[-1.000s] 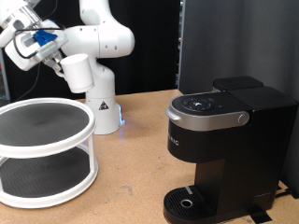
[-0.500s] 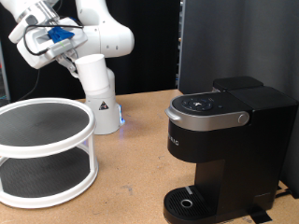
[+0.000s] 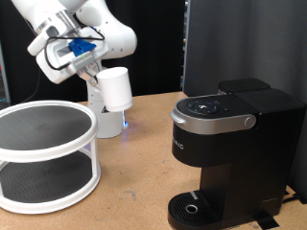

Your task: Make a cup of coffee with the keurig machine

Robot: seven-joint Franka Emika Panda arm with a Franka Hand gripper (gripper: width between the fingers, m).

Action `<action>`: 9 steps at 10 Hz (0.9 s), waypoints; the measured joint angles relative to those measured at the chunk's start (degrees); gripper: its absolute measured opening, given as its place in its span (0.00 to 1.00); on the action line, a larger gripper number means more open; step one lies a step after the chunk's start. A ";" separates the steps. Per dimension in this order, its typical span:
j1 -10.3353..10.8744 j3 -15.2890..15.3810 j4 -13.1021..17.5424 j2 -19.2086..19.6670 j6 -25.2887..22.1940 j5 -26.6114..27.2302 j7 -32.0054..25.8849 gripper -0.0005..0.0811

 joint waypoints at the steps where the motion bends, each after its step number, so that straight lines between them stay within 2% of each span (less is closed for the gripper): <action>1: 1.49 0.04 0.02 1.31 1.77 1.00 0.00 0.10; 4: 4.15 0.15 0.15 4.19 3.93 2.08 0.20 0.10; 7: 4.33 0.09 0.22 4.87 3.93 2.08 0.16 0.10; 9: 4.36 0.10 -1.03 5.10 5.23 2.08 0.05 0.10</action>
